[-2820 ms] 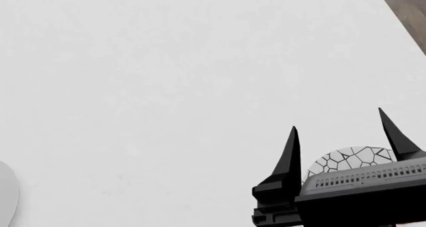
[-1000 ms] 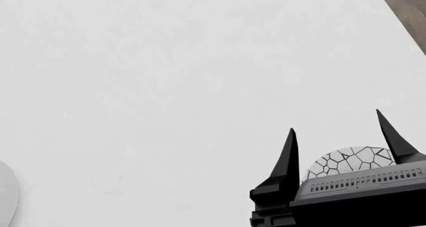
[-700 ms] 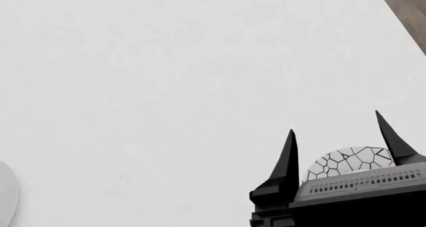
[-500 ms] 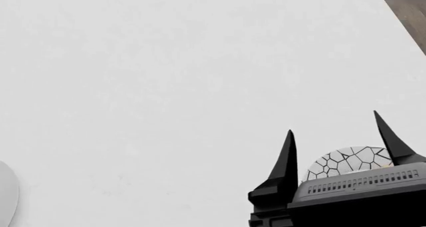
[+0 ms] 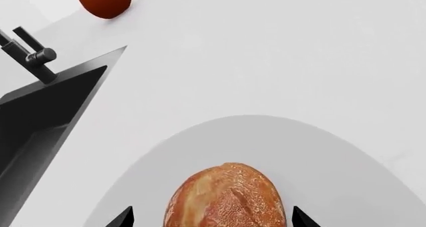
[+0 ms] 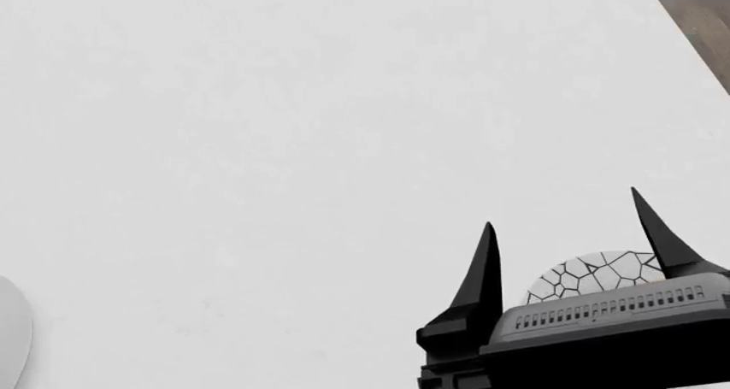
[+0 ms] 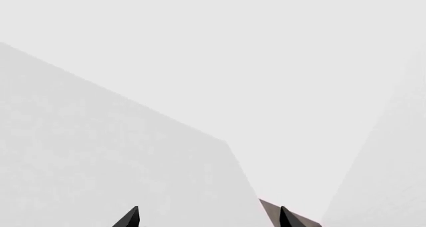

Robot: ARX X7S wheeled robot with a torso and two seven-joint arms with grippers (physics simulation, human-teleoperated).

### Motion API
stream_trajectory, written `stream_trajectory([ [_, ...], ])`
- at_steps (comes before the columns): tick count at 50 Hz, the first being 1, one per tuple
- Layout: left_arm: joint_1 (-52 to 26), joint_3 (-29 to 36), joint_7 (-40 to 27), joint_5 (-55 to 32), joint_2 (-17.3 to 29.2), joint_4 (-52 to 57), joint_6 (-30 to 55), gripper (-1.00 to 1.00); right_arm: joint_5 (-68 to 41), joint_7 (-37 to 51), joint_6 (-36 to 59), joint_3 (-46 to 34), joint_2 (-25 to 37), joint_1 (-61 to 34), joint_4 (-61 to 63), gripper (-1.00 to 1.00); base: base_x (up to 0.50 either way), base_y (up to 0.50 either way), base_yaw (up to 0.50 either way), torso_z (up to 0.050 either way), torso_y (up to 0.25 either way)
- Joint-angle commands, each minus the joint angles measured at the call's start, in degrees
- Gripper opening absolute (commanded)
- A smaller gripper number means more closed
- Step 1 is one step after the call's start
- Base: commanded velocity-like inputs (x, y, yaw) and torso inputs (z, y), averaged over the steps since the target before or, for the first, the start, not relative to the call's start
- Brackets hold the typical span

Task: Place all breads on the cutting board.

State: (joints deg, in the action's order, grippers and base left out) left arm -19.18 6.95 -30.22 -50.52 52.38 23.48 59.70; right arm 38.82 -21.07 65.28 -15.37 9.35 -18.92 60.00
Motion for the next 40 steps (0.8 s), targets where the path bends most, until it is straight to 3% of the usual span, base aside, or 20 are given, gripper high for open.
stream_trajectory([
  [1,-3.29,0.66,4.75,2.07,-1.12,-4.25,1.28,1.00,1.52,-1.55,-1.67,2.15,-1.54,-0.48,-1.73,1.00,0.00,0.00,0.00,0.000,0.000],
  [11,-3.48,1.56,4.86,2.92,-1.17,-4.44,0.80,1.00,1.33,-1.55,-2.63,2.79,-1.88,0.10,-2.01,1.00,0.00,0.00,0.00,0.000,0.000],
  [12,-3.13,1.83,3.83,4.38,-0.98,-3.76,-0.09,-1.00,1.38,-1.61,-2.62,2.82,-1.90,0.12,-1.93,1.00,0.00,0.00,0.00,0.000,0.000],
  [27,-1.05,-3.20,2.79,-0.20,0.13,1.45,0.36,-1.00,-1.16,-0.98,-6.35,5.46,-2.14,1.89,-2.80,1.00,0.00,0.00,0.00,0.000,0.000],
  [40,-1.76,-15.75,-7.85,-13.18,3.35,17.63,7.42,-1.00,1.73,-2.15,-3.19,3.29,-2.91,0.18,-1.48,1.00,0.00,0.00,0.00,0.000,0.000],
])
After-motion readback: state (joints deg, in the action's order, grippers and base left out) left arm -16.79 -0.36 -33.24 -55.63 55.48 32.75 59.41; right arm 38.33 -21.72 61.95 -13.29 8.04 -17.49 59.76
